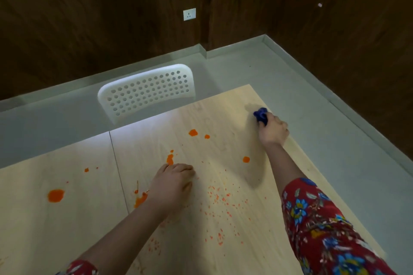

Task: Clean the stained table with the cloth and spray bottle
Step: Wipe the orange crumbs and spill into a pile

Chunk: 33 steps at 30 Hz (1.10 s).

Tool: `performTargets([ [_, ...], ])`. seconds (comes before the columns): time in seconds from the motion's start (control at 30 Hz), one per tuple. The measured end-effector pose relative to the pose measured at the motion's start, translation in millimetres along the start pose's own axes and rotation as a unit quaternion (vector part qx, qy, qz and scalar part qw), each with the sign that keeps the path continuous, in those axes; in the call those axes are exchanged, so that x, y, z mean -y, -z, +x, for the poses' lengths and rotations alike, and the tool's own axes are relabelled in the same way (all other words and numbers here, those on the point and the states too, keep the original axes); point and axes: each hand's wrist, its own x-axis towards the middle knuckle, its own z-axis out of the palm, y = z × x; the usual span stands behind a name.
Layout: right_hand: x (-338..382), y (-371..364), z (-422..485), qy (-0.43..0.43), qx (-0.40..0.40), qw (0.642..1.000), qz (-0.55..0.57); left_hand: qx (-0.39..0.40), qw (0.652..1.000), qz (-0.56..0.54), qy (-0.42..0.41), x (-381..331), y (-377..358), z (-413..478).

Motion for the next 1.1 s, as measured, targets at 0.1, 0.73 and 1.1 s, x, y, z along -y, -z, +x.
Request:
performTargets([
  [0.1, 21, -2, -11, 0.087, 0.028, 0.996, 0.015, -0.002, 1.000, 0.004, 0.003, -3, 6, 0],
  [0.73, 72, -5, -136, 0.313, 0.297, 0.897, 0.094, -0.014, 0.981, -0.054, 0.184, 75, 5, -89],
  [1.1, 128, -17, -113, 0.301, 0.255, 0.916, 0.077, -0.008, 0.977, -0.103, 0.188, 81, 4, -92],
])
